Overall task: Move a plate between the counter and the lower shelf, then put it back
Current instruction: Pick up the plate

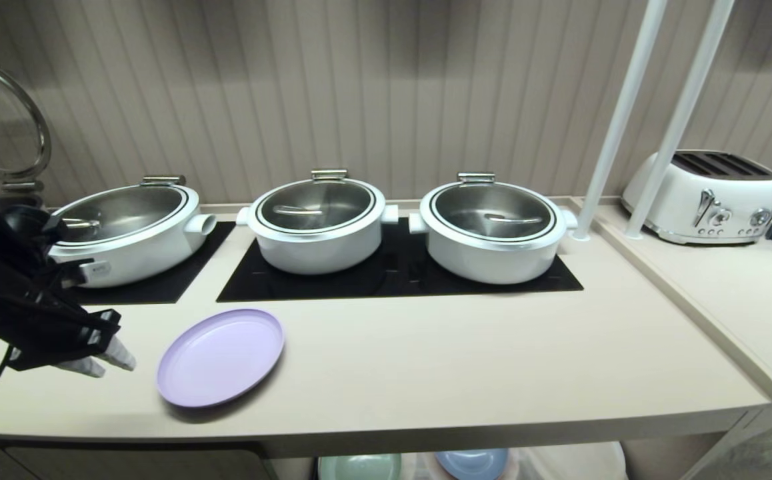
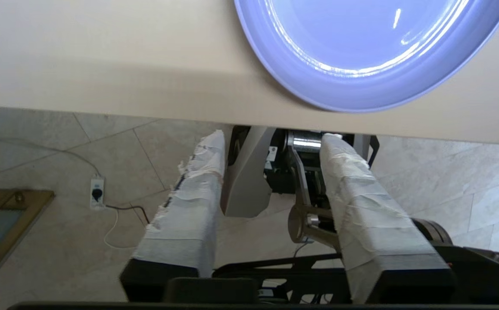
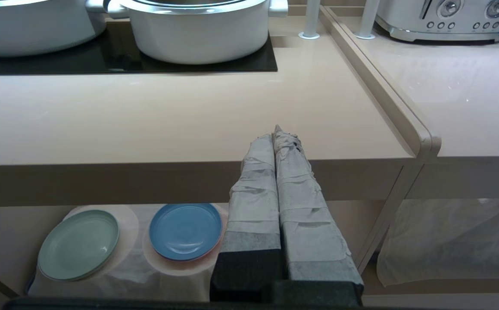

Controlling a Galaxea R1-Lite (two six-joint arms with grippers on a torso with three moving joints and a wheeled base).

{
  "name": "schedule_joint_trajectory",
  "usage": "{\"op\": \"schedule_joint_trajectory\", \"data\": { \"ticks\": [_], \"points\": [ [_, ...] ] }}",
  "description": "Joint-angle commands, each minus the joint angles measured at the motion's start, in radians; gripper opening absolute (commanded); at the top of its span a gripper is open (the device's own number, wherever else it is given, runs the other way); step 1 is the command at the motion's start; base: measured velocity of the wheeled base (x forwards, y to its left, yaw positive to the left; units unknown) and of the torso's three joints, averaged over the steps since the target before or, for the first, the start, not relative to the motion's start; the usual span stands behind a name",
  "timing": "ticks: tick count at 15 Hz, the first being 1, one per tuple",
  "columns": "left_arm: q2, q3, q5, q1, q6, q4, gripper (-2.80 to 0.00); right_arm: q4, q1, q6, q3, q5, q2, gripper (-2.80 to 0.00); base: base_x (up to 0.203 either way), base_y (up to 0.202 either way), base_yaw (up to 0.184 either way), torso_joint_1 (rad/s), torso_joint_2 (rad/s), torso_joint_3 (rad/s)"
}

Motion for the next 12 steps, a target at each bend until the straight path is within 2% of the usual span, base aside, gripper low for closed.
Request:
{"op": "schedule_joint_trajectory", "data": {
  "ticks": [1,4,9,12],
  "points": [
    [0.025,-0.014,-0.005,-0.003,0.001,-0.009,0.0,0.0,0.0,0.0,0.0,0.0,0.0,-2.8,0.0,0.0,0.0,0.0,0.0,0.0],
    [0.033,-0.016,-0.055,-0.002,0.005,-0.082,0.0,0.0,0.0,0.0,0.0,-0.001,0.0,-2.8,0.0,0.0,0.0,0.0,0.0,0.0],
    [0.078,-0.019,-0.046,-0.016,0.006,-0.096,0.0,0.0,0.0,0.0,0.0,-0.001,0.0,-2.8,0.0,0.0,0.0,0.0,0.0,0.0],
    [0.141,-0.061,-0.038,-0.017,0.007,-0.096,0.0,0.0,0.0,0.0,0.0,-0.001,0.0,-2.8,0.0,0.0,0.0,0.0,0.0,0.0]
  ]
}}
